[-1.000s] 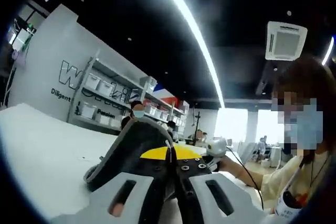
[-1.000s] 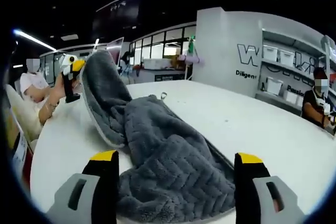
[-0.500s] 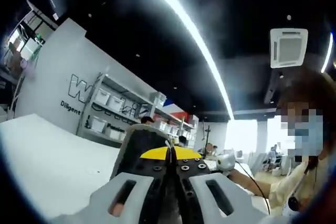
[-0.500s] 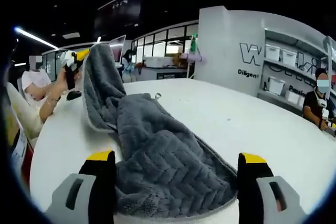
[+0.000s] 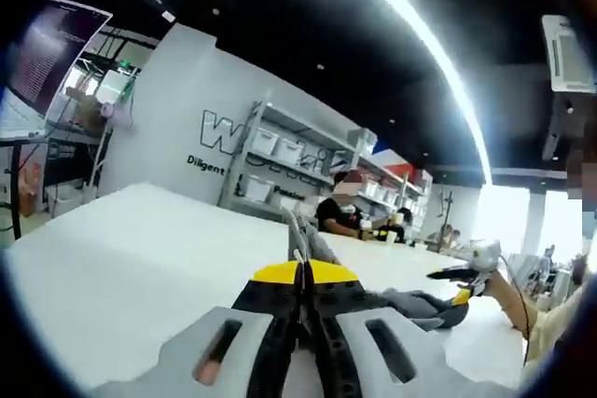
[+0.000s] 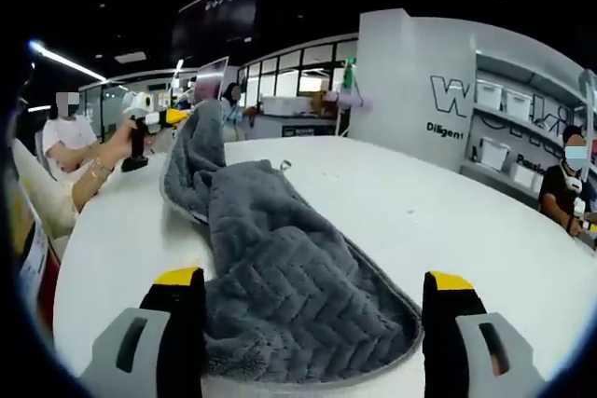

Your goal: Fold the towel on the table until its edges align and the towel forms a compact rectangular stack.

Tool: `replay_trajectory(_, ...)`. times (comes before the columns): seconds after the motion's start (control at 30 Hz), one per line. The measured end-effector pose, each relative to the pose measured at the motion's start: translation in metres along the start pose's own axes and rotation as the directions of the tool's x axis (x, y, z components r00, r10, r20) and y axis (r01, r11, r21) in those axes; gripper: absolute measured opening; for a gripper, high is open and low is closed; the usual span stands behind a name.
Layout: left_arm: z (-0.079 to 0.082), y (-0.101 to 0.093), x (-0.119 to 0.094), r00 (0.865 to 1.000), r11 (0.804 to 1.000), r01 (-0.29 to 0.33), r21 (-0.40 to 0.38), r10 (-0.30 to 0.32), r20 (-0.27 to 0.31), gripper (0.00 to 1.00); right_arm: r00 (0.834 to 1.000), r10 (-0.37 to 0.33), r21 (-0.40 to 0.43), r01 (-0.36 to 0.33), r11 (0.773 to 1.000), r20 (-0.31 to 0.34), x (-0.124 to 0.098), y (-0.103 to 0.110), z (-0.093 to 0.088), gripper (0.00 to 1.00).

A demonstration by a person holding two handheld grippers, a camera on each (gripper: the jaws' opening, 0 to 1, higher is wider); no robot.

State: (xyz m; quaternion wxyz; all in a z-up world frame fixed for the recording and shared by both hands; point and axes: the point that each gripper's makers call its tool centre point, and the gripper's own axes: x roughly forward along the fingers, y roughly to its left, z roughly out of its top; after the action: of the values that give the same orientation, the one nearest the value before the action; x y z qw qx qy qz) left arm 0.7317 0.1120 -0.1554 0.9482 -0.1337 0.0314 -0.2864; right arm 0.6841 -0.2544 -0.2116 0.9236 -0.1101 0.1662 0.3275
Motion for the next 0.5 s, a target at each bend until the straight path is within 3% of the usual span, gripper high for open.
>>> replay_trajectory(0.1, -0.018, 0.017, 0.004, 0.991, 0.991, -0.09, 0.103, 0.099, -0.091, 0.01, 1.0, 0.003, -0.002, -0.003, 1.0, -0.001, 0.0, 0.001, 0.0, 0.99)
replay_trajectory(0.13, -0.006, 0.051, -0.01, 0.986, 0.986, -0.109, 0.128, 0.123, -0.109, 0.01, 1.0, 0.005, -0.003, -0.005, 1.0, -0.001, 0.0, 0.002, 0.0, 0.99)
replay_trajectory(0.17, -0.009, 0.056, -0.01, 0.982, 0.982, -0.119, 0.144, 0.137, -0.128, 0.01, 1.0, 0.006, -0.004, -0.007, 1.0, -0.002, 0.0, 0.002, 0.0, 0.99)
replay_trajectory(0.33, -0.027, 0.073, -0.011, 0.955, 0.958, -0.179, 0.224, 0.223, -0.194, 0.01, 1.0, 0.011, -0.014, -0.011, 1.0, 0.0, 0.0, 0.004, 0.002, 0.99)
replay_trajectory(0.47, -0.041, 0.085, -0.009, 0.915, 0.917, -0.195, 0.347, 0.297, -0.271, 0.01, 1.0, 0.015, -0.021, -0.015, 1.0, 0.002, -0.001, 0.007, 0.004, 0.99)
replay_trajectory(0.5, -0.042, 0.086, -0.009, 0.912, 0.915, -0.194, 0.355, 0.301, -0.278, 0.01, 1.0, 0.015, -0.021, -0.015, 1.0, 0.002, -0.001, 0.007, 0.004, 0.99)
